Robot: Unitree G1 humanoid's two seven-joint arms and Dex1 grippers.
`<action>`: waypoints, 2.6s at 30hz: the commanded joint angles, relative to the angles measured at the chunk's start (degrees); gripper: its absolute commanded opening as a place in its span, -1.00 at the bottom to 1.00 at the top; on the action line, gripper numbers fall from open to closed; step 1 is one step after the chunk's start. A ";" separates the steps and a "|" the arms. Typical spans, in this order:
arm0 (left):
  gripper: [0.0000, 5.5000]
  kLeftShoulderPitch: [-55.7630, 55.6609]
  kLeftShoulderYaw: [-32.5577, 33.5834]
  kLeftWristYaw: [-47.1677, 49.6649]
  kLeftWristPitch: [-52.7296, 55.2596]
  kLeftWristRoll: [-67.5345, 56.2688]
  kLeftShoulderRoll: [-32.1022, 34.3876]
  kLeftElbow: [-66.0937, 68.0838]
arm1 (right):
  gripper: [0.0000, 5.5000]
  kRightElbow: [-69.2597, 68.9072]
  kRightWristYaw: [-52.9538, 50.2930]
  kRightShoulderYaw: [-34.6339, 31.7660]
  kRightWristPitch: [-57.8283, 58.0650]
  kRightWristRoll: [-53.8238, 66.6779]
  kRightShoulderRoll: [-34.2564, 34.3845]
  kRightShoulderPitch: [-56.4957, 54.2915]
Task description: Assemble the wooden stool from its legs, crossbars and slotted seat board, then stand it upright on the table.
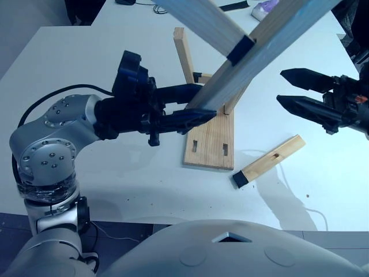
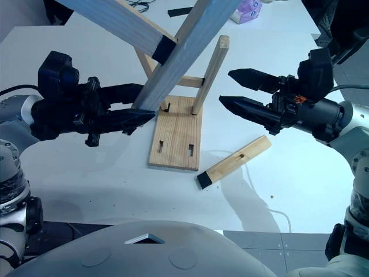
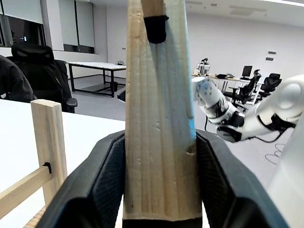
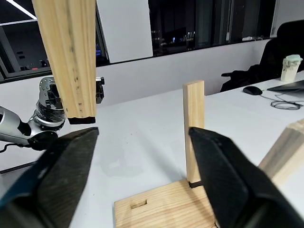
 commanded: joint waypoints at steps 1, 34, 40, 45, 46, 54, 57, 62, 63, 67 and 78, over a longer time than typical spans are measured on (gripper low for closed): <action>-0.25 1.71 -2.21 -3.73 -2.32 2.77 2.12 -0.82 | 0.34 -0.08 1.08 0.39 2.29 3.08 -1.63 -3.05; -0.25 10.33 -9.93 -13.59 -9.35 11.68 5.25 0.01 | 0.34 -0.72 6.98 7.15 6.76 6.35 -2.79 -12.46; -0.25 8.40 -10.07 -12.45 -9.19 11.86 4.34 1.56 | 0.34 -1.92 6.20 7.41 7.11 8.07 -2.60 -11.99; -0.25 8.08 -10.57 -11.87 -9.34 12.09 3.59 1.58 | 0.34 -2.71 5.62 7.50 7.14 8.76 -2.26 -11.33; -0.25 8.18 -10.65 -11.84 -9.45 12.20 3.55 1.58 | 0.34 -2.84 5.56 7.51 7.15 8.87 -2.22 -11.25; -0.25 8.30 -11.48 -11.80 -10.23 13.12 3.51 1.58 | -0.10 -3.08 5.29 7.66 7.15 9.46 -2.31 -11.12; -0.25 8.15 -11.65 -11.55 -10.60 13.43 3.46 1.88 | -0.24 -3.26 5.37 7.68 7.13 9.32 -2.41 -10.94; -0.25 7.54 -11.69 -10.35 -11.05 14.28 2.52 2.52 | -0.25 -3.36 6.15 7.96 7.00 7.87 -2.85 -10.38; -0.25 7.44 -11.68 -10.25 -11.03 14.39 2.40 2.65 | -0.25 -3.30 6.31 7.99 6.93 7.54 -2.90 -10.27; -0.25 6.37 -11.54 -8.86 -11.00 15.13 1.20 3.62 | -0.25 -3.64 7.09 8.29 6.54 5.95 -3.07 -9.49; 0.19 7.13 -15.39 -9.09 -11.21 23.76 3.69 7.59 | -0.26 -3.39 6.69 8.34 4.77 3.59 -2.48 -9.73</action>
